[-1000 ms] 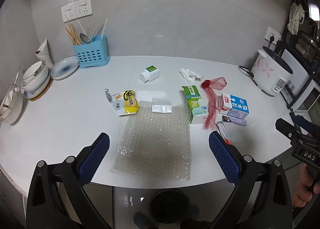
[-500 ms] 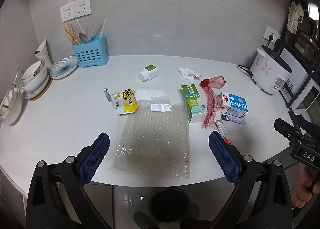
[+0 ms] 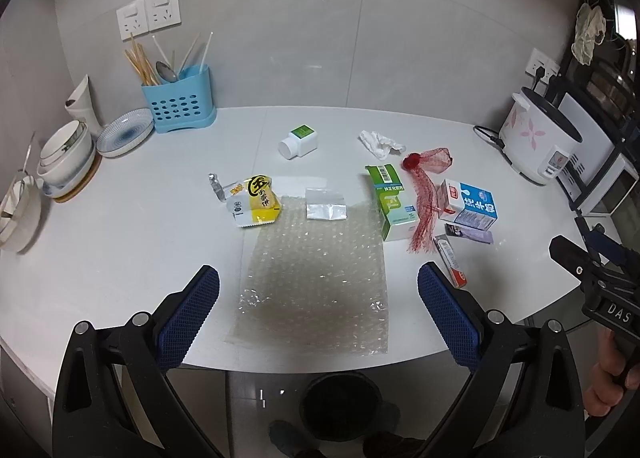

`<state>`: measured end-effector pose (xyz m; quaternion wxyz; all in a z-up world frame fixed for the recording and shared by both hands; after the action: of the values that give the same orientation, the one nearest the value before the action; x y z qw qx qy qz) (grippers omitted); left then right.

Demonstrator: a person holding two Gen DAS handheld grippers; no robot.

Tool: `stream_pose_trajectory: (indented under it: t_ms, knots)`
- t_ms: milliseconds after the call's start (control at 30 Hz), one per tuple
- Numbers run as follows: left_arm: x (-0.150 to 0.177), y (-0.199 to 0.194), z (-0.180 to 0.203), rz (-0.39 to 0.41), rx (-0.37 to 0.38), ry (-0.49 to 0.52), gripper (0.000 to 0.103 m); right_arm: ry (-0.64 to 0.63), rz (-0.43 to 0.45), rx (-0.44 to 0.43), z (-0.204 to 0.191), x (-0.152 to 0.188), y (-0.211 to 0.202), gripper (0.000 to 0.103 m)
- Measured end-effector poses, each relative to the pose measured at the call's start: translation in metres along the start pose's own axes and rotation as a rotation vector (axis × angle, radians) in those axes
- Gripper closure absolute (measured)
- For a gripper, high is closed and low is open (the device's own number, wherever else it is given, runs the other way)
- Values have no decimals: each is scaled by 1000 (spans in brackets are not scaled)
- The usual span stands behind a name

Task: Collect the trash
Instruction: 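Grasp the yellow snack wrapper with the left tool while the right tool grasps the milk carton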

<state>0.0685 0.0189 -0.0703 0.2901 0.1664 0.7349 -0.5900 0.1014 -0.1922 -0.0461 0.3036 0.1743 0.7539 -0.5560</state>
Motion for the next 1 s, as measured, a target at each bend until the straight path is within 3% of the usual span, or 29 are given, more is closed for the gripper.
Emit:
stream_pose_trajectory:
  t_ms: [367,467,667,1000]
  knots:
    - [-6,22,-22,-33,32,35,6,64,-2,61,-8,1,9,8]
    - [-11,36,-27,-46,17,34,6,54,-9,42,-2,-8,19,8]
    - [-27,92,-34,-103,-39,1,6,-136,-75,5,20,-41,60,8]
    - [-48,209,-35,-288,-160,-127,6,-469,-335,-147,56,-66,170,8]
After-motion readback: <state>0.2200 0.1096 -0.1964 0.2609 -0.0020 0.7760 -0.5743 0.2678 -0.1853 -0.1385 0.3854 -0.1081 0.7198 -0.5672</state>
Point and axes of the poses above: each gripper's, at about its wrist camera, not at the fingertips, and y roughly the way its jaws point, z to its right, x to its underside, the point moved 8 cm from there along y, roughly the way its jaws point, and after that the axes turned 15 degrees about -x, right-handed, at the moved point
